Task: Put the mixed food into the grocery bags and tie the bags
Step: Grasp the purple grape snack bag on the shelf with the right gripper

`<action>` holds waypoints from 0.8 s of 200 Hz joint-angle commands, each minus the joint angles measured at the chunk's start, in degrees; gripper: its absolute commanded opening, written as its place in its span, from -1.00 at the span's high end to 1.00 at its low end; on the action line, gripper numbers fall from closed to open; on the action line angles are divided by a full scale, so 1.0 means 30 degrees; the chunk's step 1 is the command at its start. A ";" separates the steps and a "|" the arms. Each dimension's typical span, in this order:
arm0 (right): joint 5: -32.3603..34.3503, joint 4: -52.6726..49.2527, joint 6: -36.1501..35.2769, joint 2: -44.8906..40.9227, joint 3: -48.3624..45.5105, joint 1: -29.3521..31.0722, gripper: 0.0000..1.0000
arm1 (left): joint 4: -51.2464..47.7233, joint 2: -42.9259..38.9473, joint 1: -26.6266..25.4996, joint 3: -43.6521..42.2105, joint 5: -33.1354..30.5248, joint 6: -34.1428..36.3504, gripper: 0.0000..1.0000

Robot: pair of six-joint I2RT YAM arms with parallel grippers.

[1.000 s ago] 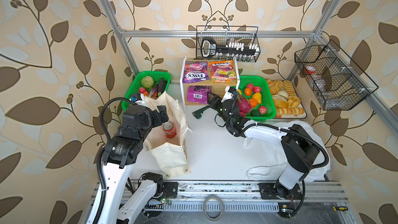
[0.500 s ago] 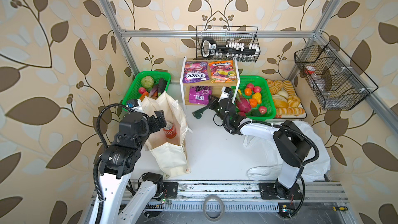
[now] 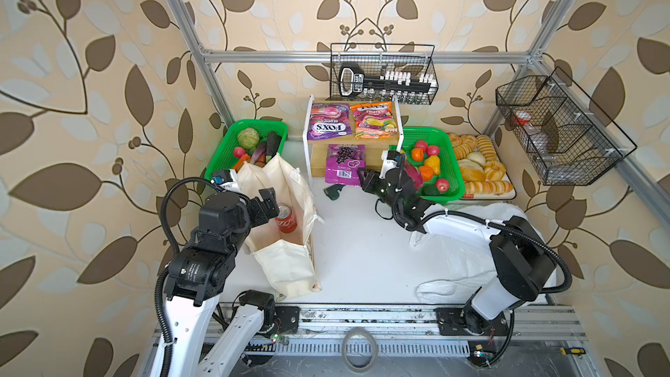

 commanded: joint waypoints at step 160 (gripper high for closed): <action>0.0100 0.0148 0.0605 0.2179 0.1941 0.0485 0.60 | -0.0537 -0.0209 0.0069 0.0524 -0.0389 -0.0132 -0.98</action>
